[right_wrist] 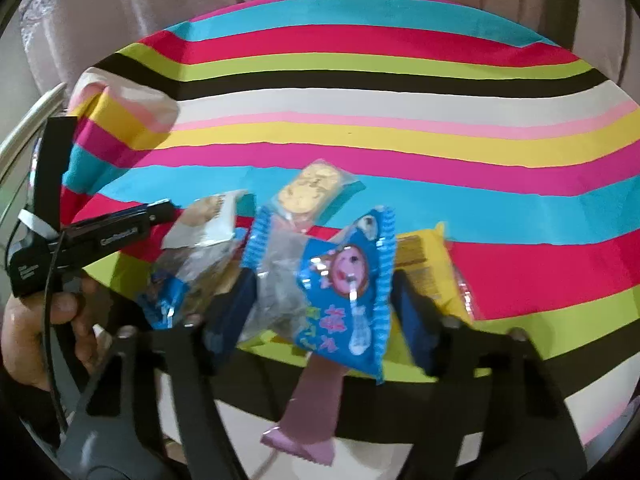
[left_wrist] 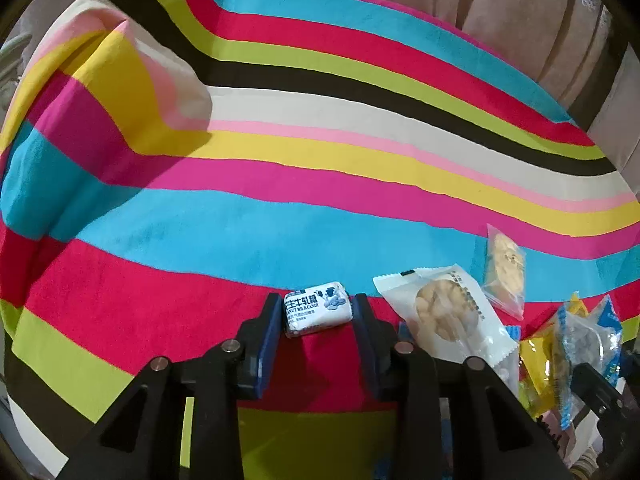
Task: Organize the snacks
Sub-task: 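Grasp the small white milk candy with left tool while right tool grasps blue cartoon packet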
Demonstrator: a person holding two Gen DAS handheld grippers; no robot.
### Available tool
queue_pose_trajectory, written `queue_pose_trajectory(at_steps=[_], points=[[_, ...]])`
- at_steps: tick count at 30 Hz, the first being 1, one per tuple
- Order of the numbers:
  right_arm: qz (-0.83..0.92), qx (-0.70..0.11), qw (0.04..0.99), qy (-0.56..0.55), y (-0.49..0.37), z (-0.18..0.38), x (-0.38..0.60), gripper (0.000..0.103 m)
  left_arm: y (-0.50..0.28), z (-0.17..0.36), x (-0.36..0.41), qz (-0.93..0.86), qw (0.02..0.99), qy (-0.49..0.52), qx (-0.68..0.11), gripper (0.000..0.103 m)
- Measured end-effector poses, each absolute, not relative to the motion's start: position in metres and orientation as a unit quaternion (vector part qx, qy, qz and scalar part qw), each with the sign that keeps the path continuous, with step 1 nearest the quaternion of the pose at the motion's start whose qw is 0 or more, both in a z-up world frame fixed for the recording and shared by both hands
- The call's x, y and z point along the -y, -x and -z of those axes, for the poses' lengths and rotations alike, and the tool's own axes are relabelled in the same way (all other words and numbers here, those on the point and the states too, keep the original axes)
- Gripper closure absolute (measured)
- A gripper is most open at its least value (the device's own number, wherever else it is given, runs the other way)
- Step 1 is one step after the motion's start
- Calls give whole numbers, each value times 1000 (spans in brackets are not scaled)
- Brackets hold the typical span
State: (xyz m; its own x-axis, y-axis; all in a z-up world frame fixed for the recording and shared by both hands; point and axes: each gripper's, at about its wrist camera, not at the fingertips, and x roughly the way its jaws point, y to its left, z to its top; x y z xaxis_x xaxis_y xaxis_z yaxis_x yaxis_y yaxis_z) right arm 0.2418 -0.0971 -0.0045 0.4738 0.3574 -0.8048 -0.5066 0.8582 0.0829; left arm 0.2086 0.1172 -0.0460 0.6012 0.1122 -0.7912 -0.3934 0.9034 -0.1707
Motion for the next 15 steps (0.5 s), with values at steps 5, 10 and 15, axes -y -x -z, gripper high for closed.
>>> queue_pose_trajectory(at_steps=[5, 10, 15], points=[[-261, -440, 856, 75, -236, 1, 99, 53, -199, 40, -122, -145, 883, 184, -407, 67], [-265, -437, 857, 59, -232, -2, 107, 56, -188, 32, -117, -142, 887, 188, -396, 67], [-264, -431, 862, 43, -227, -10, 118, 56, -180, 23, -112, -138, 893, 188, -386, 67]])
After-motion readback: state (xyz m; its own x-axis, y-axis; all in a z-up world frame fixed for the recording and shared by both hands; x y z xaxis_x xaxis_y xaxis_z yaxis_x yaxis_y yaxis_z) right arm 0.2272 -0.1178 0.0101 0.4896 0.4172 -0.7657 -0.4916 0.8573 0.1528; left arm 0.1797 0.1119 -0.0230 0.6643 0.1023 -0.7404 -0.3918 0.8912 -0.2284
